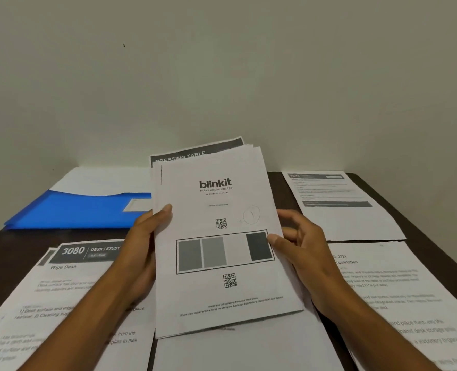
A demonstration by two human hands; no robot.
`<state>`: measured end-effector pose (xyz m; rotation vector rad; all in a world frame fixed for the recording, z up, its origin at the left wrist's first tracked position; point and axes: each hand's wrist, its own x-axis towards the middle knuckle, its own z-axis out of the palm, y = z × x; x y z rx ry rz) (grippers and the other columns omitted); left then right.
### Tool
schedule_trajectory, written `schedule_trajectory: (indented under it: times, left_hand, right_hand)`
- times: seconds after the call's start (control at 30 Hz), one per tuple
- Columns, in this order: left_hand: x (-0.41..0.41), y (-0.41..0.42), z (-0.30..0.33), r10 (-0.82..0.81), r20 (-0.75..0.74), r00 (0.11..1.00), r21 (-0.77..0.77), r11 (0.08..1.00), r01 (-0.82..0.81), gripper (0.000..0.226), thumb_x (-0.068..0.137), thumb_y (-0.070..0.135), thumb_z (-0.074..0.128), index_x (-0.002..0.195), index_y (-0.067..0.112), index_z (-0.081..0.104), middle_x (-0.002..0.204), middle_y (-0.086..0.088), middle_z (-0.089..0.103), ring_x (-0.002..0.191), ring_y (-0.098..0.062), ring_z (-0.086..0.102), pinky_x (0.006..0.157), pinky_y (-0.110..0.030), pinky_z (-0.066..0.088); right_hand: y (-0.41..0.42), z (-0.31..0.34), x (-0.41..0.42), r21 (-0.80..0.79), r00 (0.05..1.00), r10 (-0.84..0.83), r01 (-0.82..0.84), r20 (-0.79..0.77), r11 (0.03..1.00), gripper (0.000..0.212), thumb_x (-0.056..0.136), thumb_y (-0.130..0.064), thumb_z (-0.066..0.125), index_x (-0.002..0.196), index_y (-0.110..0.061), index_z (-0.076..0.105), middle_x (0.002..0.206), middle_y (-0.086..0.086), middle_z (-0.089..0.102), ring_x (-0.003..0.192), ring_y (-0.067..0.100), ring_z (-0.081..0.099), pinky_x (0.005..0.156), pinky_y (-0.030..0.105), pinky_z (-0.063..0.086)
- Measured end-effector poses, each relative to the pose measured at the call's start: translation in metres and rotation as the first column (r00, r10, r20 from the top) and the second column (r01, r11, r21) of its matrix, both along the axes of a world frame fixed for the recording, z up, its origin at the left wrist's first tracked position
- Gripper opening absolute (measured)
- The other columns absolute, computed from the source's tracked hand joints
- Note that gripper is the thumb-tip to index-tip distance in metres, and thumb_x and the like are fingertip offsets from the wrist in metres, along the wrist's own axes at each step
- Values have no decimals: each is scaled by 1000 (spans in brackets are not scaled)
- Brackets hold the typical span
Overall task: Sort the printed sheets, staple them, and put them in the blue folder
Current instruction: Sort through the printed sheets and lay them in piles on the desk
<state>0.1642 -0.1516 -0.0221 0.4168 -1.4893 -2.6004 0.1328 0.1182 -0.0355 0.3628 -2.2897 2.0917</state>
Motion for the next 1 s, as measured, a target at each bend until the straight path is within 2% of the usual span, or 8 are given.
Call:
schedule_trajectory:
  times: [0.13,0.27,0.37,0.47,0.57,0.7,0.8,1.0]
  left_hand:
    - [-2,-1,2,-27,-24,999,0,1000,27,31,103,24,60,129,10,71,123,-14,76,110,-30,75,91,-43,62]
    - [-5,0,0,-75,-43,996,-91,993,70,34,107,15,52,138,12,65,128,-15,74,118,-35,72,96,-51,59]
    - [-6,1,1,-37,-65,997,-128,991,28,32,109,13,51,137,12,65,127,-13,75,118,-34,72,97,-51,60]
    - [-8,-7,3,35,-74,997,-99,994,-42,32,109,12,50,136,13,65,125,-10,76,112,-29,75,87,-46,64]
    - [-10,-25,5,127,-74,989,-38,991,-130,31,108,11,52,136,7,64,118,-11,77,104,-26,75,78,-40,66]
    - [-8,-44,10,235,-78,969,68,971,-230,19,110,11,48,105,9,65,78,-2,79,71,-16,77,61,-32,64]
    - [-5,-57,15,278,-60,959,180,948,-264,22,110,18,49,113,8,67,88,-5,81,78,-19,79,66,-33,63]
    - [0,-65,17,312,-77,947,283,918,-279,25,110,21,49,116,8,70,102,-9,81,86,-24,80,72,-37,64]
  right_hand:
    - [0,3,0,-15,1000,-28,28,11,999,30,104,-10,62,132,-19,60,105,6,82,91,30,80,88,55,63]
    - [-1,3,1,-9,996,-88,88,-15,996,24,107,-16,57,131,-18,60,106,-2,82,93,22,80,81,45,65]
    - [-3,5,1,46,986,-151,154,-71,987,20,109,-24,55,128,-23,61,116,-7,78,106,13,76,93,44,62]
    - [2,11,-3,43,964,-243,249,-107,968,21,105,-34,56,123,-25,62,122,-4,76,114,17,72,102,50,57]
    - [14,27,-4,-8,941,-328,328,-78,944,20,105,-27,56,122,-18,64,115,1,78,103,21,77,94,51,62]
    - [43,58,3,-37,916,-401,401,-13,915,22,106,-20,57,123,-12,68,108,1,80,91,19,80,83,45,66]
    - [66,77,17,-94,898,-439,438,8,894,12,104,-16,61,103,-12,72,100,4,80,88,22,80,84,48,65]
    - [95,81,63,-85,919,-392,394,36,915,24,105,-12,60,82,-19,67,65,-13,75,59,3,71,55,19,57]
